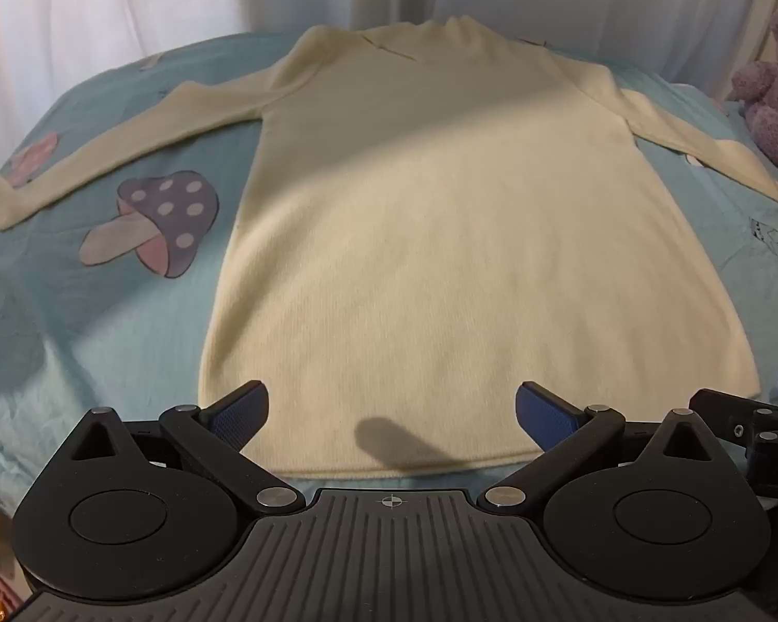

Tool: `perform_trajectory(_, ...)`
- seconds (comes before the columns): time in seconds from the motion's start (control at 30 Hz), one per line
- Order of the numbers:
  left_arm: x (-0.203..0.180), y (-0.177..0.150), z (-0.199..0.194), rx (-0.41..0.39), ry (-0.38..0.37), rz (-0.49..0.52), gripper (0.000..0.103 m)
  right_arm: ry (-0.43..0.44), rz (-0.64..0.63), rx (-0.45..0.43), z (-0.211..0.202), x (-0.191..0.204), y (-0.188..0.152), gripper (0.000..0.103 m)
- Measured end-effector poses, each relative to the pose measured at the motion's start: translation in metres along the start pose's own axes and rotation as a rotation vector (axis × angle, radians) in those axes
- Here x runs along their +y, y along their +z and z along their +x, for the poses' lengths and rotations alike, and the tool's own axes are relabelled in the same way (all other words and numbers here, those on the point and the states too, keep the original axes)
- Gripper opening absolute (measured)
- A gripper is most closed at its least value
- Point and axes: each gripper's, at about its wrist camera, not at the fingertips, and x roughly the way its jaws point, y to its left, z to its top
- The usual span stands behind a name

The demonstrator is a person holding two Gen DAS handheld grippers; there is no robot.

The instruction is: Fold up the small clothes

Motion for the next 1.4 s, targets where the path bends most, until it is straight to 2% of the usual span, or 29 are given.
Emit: perform_trajectory(1.4,0.0024,0.0028,0.0065,0.03,-0.006,-0.001,0.103,0.006,0.004,0.014,0.0045,0.0007,0.0028,0.099)
